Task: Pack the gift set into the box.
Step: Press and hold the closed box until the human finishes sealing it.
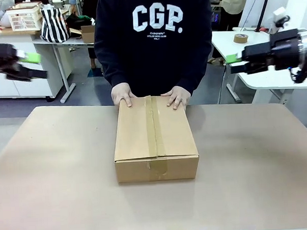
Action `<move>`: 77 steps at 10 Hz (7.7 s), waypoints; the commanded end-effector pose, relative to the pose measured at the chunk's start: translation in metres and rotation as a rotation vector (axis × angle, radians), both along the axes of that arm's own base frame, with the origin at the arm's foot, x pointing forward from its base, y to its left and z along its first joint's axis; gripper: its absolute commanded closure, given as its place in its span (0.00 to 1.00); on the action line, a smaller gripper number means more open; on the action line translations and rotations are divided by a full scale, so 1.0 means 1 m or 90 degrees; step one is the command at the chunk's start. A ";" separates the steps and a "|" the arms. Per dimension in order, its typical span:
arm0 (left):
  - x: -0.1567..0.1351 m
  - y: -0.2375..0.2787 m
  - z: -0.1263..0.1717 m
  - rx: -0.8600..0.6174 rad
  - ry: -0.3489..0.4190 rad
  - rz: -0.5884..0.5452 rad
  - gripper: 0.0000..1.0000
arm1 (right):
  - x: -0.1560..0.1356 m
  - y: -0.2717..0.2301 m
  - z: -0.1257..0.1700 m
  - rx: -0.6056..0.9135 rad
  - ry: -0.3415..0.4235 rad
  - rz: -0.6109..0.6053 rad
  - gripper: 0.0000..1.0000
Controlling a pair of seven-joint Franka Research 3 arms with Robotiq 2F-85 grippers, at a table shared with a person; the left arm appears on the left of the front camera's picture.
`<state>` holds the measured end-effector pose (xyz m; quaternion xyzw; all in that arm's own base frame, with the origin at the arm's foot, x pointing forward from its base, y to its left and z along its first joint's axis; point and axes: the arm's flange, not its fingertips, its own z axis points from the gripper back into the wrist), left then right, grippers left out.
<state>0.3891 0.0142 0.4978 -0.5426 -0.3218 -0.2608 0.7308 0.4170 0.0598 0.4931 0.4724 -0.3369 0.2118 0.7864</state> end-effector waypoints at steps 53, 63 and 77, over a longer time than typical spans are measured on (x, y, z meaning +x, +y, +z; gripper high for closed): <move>-0.002 -0.228 -0.183 0.203 -0.483 -0.182 0.00 | 0.031 0.168 -0.153 -0.246 -0.315 0.504 0.00; -0.002 -0.228 -0.183 0.203 -0.483 -0.182 0.00 | 0.031 0.168 -0.153 -0.246 -0.315 0.504 0.00; -0.002 -0.228 -0.183 0.203 -0.483 -0.182 0.00 | 0.031 0.168 -0.153 -0.246 -0.315 0.504 0.00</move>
